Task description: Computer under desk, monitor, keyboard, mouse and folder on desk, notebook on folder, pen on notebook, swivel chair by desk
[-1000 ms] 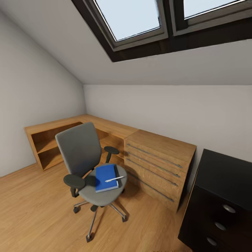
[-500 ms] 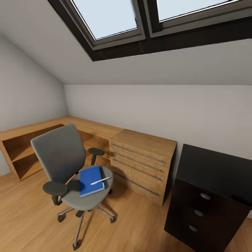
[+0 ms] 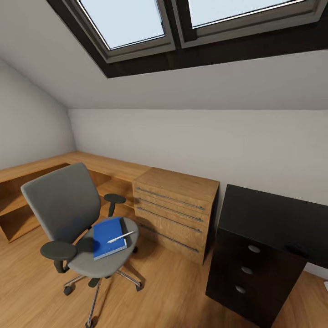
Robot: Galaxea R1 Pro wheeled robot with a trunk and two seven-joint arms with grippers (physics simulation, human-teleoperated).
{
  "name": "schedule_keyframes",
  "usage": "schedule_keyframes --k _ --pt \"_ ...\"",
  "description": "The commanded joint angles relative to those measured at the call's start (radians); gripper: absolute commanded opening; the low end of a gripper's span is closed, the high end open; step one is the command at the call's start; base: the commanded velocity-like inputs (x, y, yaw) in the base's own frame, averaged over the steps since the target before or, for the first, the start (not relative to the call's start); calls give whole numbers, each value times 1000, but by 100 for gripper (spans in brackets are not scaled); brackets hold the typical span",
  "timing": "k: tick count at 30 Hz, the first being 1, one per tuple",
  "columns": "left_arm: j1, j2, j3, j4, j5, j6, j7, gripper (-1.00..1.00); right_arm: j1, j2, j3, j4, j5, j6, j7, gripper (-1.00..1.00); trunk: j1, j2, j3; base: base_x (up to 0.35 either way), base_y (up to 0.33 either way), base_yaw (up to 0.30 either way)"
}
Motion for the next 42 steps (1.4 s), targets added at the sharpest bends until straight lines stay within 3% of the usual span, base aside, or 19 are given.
schedule_keyframes --k 1,15,26,33,42 --pt "-1 0 6 0 -11 -2 6 100 -1 0 1 2 5 -3 -7 100 0 -1 -1 0 0 -8" --pt "-1 -1 6 1 -12 -2 6 100 -1 1 1 4 5 1 -7 100 0 -1 -1 0 0 -118" --pt "-1 -3 6 2 -12 0 6 100 -1 -1 0 3 3 -1 -8 100 -42 76 31 0 0 -251" --pt "-1 -4 6 2 -12 0 6 100 -1 -14 -1 2 4 2 -3 100 -69 125 52 0 0 -53" --pt "-1 -4 6 2 -11 0 7 100 -1 -13 -1 2 4 1 -4 100 -104 188 80 0 0 -18"
